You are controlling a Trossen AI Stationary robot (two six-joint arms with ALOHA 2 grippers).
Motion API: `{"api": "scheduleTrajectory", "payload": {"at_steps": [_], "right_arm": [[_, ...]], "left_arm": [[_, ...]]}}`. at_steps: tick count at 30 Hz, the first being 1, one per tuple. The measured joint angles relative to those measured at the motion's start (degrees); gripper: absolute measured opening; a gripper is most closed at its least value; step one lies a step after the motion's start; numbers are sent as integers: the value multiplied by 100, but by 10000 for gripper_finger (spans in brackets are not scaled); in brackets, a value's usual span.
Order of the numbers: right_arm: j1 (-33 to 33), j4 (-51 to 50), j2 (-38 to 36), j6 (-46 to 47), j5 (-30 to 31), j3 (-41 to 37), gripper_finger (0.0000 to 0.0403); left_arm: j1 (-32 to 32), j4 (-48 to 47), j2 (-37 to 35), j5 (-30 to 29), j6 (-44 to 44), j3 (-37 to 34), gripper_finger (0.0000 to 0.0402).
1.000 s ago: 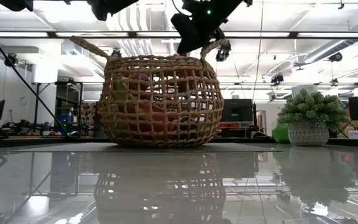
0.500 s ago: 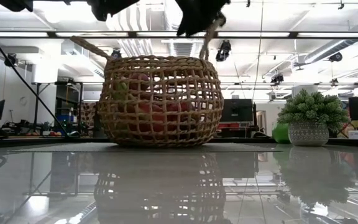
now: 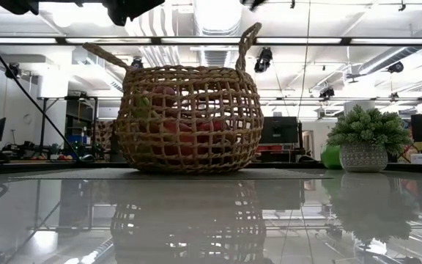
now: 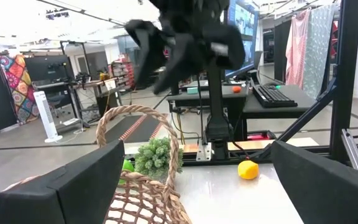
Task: Build produce basket
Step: Put the lemon into the basket
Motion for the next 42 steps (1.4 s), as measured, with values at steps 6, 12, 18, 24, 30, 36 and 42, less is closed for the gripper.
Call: {"api": "scheduleTrajectory", "payload": {"at_steps": [6, 12, 18, 24, 30, 36, 42], "right_arm": [[275, -2077, -2, 2188, -991, -238, 175], [743, -2249, -83, 3678, -2009, -1196, 203], [1069, -2288, -186, 4311, -2540, -2168, 259], [1262, -2287, -251, 3641, -2888, -3323, 304], [1317, -2197, -256, 2999, -3928, -4659, 317], [1427, -1651, -256, 2714, -4804, -5763, 308], [1427, -1182, -258, 2692, -4929, -6170, 307]], "left_arm": [[0, 0, 0, 0, -2, -11, 388], [0, 1, 0, 2, -2, -14, 388], [0, 0, 2, 2, -2, -26, 388], [0, -2, 2, 2, 0, -26, 388], [0, -2, 2, 2, -1, -28, 388], [0, -2, 2, 2, 0, -28, 388], [0, -4, 2, 2, 2, -28, 388]]}}
